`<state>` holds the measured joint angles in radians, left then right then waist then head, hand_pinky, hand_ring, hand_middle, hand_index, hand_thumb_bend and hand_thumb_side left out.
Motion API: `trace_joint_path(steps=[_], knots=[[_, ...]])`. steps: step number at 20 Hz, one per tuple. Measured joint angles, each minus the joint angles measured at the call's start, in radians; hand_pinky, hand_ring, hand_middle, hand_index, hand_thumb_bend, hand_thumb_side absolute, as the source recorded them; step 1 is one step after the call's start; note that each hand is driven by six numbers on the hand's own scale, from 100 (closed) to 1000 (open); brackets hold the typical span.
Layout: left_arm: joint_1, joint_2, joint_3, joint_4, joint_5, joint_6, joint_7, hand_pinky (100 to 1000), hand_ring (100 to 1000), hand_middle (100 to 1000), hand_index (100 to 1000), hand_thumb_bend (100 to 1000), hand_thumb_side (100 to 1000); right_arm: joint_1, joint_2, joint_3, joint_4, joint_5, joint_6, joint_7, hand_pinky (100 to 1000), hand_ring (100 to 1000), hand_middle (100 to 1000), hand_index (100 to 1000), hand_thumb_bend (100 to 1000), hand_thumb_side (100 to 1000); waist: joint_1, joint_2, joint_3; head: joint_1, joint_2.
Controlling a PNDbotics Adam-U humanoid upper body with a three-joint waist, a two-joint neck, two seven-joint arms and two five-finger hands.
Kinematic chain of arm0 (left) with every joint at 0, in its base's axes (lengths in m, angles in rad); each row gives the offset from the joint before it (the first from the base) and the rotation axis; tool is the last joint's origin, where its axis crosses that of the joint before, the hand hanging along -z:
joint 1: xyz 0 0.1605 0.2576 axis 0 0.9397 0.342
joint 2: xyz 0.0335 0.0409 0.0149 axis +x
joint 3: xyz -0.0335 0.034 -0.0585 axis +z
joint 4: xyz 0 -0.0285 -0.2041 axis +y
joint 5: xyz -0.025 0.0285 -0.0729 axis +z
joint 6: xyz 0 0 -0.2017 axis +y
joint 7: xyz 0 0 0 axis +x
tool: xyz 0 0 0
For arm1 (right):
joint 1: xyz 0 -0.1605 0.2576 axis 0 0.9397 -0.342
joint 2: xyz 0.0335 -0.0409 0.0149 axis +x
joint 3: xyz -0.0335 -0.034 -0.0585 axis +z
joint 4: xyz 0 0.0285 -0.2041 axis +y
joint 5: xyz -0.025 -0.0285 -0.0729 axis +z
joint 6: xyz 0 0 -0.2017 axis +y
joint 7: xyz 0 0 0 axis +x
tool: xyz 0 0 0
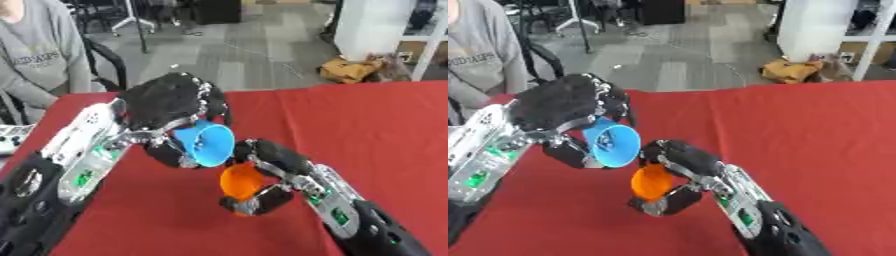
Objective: Pour the contents of one cup into another cup.
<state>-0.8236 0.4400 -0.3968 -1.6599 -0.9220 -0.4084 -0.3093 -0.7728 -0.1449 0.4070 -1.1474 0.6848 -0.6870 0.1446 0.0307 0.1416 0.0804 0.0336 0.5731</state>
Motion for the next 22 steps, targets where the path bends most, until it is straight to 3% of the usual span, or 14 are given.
trace_joint_path(steps=[12, 22], knots=[[-0.018, -0.010, -0.015, -0.027, -0.142, -0.026, -0.047, 409, 303, 339, 629, 643, 100, 0.000, 0.000, 0.000, 0.000, 0.001, -0.003, 0.001, 461, 372, 476, 865, 338, 519, 0.002, 0.000, 0.000, 0.000, 0.000], [-0.029, -0.027, -0.025, -0.041, -0.180, -0.042, -0.085, 411, 296, 336, 628, 645, 100, 0.000, 0.000, 0.000, 0.003, 0.001, -0.004, 0.002, 461, 370, 477, 865, 343, 521, 0.001, 0.000, 0.000, 0.000, -0.003]])
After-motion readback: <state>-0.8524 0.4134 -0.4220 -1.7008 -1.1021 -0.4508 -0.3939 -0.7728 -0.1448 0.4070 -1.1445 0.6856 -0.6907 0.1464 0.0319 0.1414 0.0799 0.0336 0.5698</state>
